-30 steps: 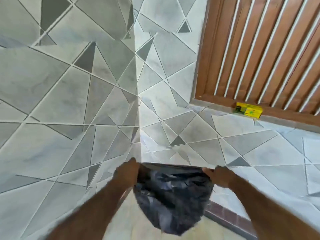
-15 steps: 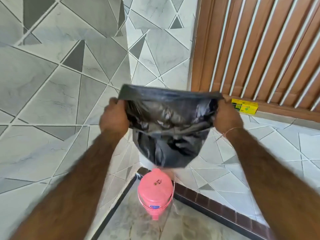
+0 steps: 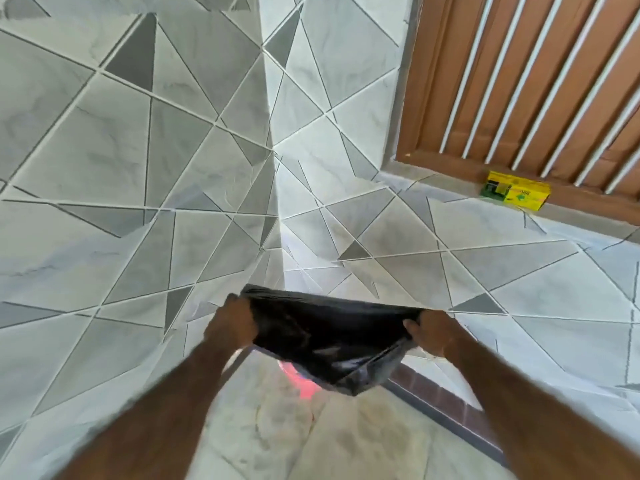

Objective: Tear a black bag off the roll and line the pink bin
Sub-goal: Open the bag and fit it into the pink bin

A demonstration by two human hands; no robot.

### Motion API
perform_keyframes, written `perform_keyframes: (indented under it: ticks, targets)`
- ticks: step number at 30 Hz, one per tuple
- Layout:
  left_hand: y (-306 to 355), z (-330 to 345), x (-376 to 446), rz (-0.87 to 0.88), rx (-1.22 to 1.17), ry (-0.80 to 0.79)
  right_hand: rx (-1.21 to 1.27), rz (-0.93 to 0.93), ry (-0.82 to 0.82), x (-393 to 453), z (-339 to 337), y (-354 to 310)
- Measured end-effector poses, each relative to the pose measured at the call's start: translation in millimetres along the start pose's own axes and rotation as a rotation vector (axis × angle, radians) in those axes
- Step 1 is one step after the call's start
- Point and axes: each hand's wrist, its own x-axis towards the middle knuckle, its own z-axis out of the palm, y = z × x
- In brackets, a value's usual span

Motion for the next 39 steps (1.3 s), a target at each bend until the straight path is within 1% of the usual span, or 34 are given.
perform_keyframes:
  ticks: [2, 4, 8, 10, 12, 13, 15, 17, 19, 20, 22, 25, 26, 28, 30, 34, 36, 39]
  targets:
    - [8, 0, -3, -0.045, -0.060, 0.073, 0.025, -0.022, 0.069, 2, -3, -13]
    - [11, 2, -5, -0.136, -0.144, 0.128, 0.054, -0.001, 0.122, 10, 4, -22]
    - [5, 4, -2, -0.289, -0.284, 0.237, 0.095, 0.032, 0.141, 22, 22, -55]
    - [-4, 1, 11, -0.245, -0.225, 0.295, 0.105, 0.040, 0.173, 30, 27, -77]
    - [-17, -3, 23, -0.160, -0.053, 0.246, 0.080, 0.049, 0.204, 41, 34, -91]
    - [-28, -5, 26, -0.078, 0.070, 0.200, 0.044, 0.055, 0.195, 44, 38, -92]
    - [-67, -2, 38, 0.070, 0.184, 0.109, -0.061, 0.046, 0.145, 48, 48, -90]
    - [-105, -5, 54, 0.045, 0.261, 0.030, -0.151, 0.021, 0.023, 51, 68, -86]
    - [-119, -7, 63, -0.004, 0.248, 0.003, -0.238, -0.018, -0.087, 55, 90, -90]
    - [-119, -8, 65, -0.056, 0.198, -0.013, -0.241, -0.024, -0.103, 59, 100, -94]
    - [-122, -10, 76, -0.056, 0.221, -0.071, -0.226, -0.020, -0.103, 65, 118, -109]
    - [-129, -19, 103, -0.031, 0.259, -0.133, -0.198, 0.003, -0.129, 75, 119, -135]
    - [-130, -22, 117, -0.064, 0.261, -0.125, -0.145, 0.030, -0.117, 80, 118, -142]
    - [-122, -29, 144, -0.048, 0.227, -0.107, -0.031, 0.092, -0.054, 93, 104, -157]
    - [-105, -42, 165, -0.034, 0.172, -0.081, 0.034, 0.107, 0.019, 107, 87, -175]
    - [-76, -54, 191, 0.046, 0.073, -0.020, 0.069, 0.114, 0.102, 125, 64, -199]
    - [-71, -57, 199, 0.039, 0.034, -0.015, 0.081, 0.126, 0.128, 131, 61, -203]
    - [-71, -54, 210, -0.022, -0.095, 0.017, 0.081, 0.137, 0.135, 135, 65, -201]
